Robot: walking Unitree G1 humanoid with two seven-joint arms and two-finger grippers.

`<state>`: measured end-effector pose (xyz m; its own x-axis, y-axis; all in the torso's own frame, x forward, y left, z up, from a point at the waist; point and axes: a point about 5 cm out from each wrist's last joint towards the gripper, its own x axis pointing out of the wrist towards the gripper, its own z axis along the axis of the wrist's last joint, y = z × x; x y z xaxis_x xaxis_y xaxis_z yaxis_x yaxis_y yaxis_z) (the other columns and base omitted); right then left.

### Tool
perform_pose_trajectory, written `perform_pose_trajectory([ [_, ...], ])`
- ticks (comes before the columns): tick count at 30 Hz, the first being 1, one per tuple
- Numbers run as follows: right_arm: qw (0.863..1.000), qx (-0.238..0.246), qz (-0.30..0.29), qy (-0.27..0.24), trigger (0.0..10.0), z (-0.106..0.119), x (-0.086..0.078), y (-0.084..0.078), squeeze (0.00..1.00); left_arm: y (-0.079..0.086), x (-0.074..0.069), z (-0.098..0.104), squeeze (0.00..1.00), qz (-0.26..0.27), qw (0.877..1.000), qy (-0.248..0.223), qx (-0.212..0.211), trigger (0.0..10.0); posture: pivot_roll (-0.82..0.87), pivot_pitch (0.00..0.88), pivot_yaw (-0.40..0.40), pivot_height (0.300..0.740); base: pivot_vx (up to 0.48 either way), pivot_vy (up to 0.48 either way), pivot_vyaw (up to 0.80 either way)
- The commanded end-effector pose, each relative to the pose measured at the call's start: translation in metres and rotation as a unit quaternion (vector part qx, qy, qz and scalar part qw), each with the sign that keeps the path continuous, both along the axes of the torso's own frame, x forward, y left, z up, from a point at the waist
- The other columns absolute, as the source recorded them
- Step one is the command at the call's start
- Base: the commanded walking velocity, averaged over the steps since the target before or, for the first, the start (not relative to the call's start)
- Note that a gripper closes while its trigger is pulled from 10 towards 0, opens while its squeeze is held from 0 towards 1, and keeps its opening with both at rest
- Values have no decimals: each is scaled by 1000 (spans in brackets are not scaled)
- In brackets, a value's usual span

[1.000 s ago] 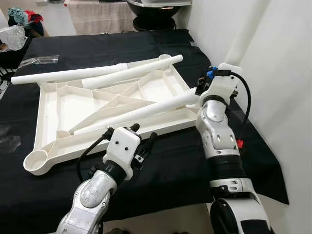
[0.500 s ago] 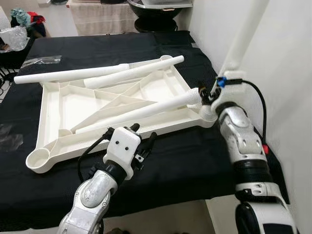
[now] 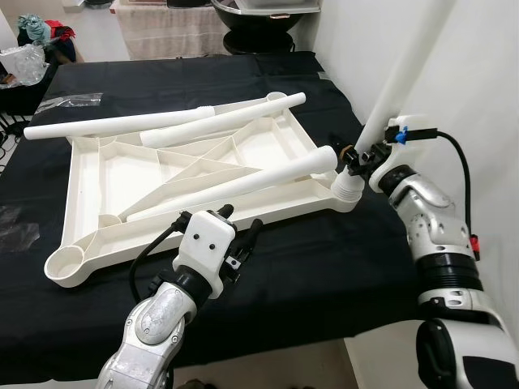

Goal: Building children table

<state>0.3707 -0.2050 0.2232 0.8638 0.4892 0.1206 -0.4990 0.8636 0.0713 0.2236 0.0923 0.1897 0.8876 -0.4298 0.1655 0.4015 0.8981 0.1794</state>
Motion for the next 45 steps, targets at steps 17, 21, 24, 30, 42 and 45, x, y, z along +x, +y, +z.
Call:
perform_pose_trajectory([
  [17, 976, -33, 212, -47, 10000, 18, -6, 47, 0, -3, 0, -3, 0, -4, 1000, 5, -1, 10000, 28, 107, -45, 740, 0, 0, 0],
  [21, 987, -59, 145, -48, 0, 17, 3, 47, 0, -4, 0, -4, 0, -6, 1000, 5, -3, 10000, 27, 101, -45, 740, 0, 0, 0],
  [24, 989, -51, 129, -52, 0, 16, 3, 46, 0, -5, 0, -4, 0, -7, 1000, 5, -2, 10000, 25, 97, -43, 740, 0, 0, 0],
  [30, 994, -41, 88, -43, 0, 7, 3, 41, 0, -4, 1, -4, 0, -6, 1000, 4, 0, 10000, 26, 88, -43, 740, 0, 0, 0],
  [42, 969, -17, -245, 5, 0, -11, 6, 28, 0, -3, 2, -6, 0, -1, 1000, 5, -1, 10000, 23, 87, -37, 740, 0, 0, 0],
  [45, 942, 0, -337, 7, 0, -8, -1, 30, 0, -4, 2, -7, 0, -1, 1000, 8, -4, 10000, 21, 87, -37, 740, 0, 0, 0],
])
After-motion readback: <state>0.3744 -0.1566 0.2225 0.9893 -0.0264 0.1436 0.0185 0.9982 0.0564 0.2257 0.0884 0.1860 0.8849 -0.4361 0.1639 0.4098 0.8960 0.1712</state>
